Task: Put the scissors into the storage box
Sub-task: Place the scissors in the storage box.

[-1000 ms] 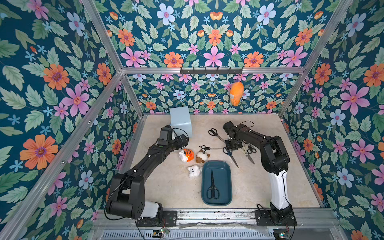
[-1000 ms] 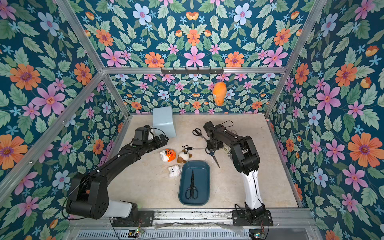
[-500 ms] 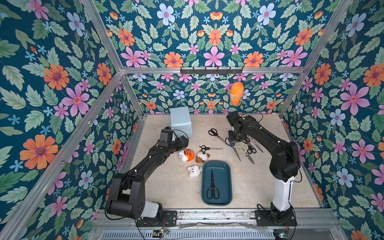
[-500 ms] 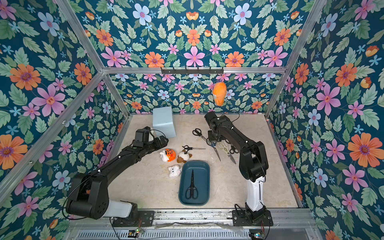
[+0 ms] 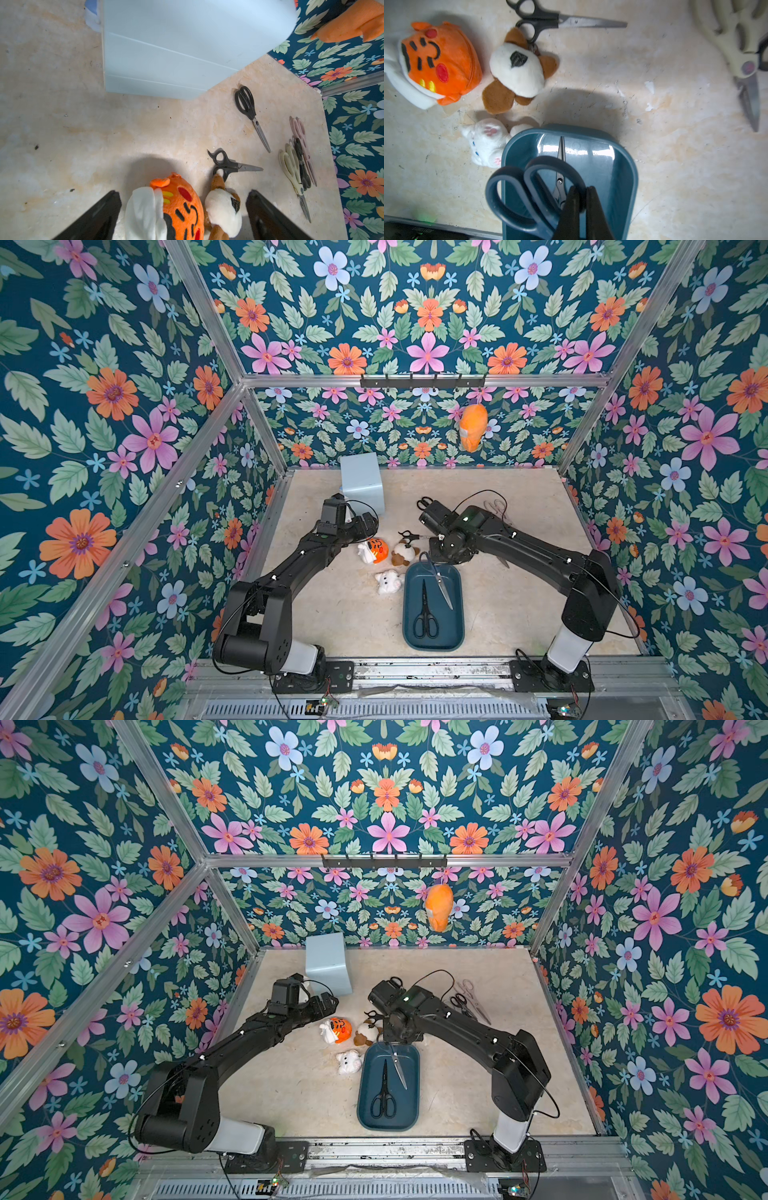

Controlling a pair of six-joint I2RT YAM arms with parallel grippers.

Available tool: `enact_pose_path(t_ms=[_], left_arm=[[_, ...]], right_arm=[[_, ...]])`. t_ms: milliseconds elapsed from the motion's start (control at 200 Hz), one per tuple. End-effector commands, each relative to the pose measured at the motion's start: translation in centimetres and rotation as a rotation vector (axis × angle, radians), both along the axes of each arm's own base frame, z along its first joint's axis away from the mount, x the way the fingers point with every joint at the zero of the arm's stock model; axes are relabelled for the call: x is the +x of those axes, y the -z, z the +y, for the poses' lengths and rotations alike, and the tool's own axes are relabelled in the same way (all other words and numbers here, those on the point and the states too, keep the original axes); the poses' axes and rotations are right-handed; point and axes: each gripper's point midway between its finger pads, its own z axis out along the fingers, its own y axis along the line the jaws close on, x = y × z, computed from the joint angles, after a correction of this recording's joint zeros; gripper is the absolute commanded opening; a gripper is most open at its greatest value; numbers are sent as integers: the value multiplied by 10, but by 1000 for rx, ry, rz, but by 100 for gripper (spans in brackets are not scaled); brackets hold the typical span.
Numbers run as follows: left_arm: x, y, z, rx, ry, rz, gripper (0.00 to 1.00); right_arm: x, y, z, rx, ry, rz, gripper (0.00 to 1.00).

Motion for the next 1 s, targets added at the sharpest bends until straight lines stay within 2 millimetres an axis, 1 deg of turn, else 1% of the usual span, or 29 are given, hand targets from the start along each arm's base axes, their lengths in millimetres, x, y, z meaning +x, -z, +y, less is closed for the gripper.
enact_pose_path(t_ms=[0,95,185,240,410,610,795,910,995], left_arm=[[-1,-4,-1,-13,4,-15,99],[-3,-6,-1,-27,-1,-14,99],[-4,-9,0,-23,-3,-19,99],[-4,-11,1,-12,-6,-23,99],[-6,-13,7,24,-16,-32,99],[-9,-11,9,31,-21,-24,99],[-11,-11,11,37,-22,-25,99],[-11,-12,11,37,-24,-26,99],[-13,-12,11,34,-27,-25,99]], right_arm=[[-2,12,15,29,58,-17,0],[-8,35,23,49,44,34,0],[-14,50,26,34,33,57,0],[-15,55,25,26,42,73,0],[-19,64,21,-7,49,104,0],[-21,79,10,-118,84,145,0],[-20,80,4,-157,103,147,0],[-20,81,6,-152,91,150,0],[-19,80,7,-145,89,144,5]])
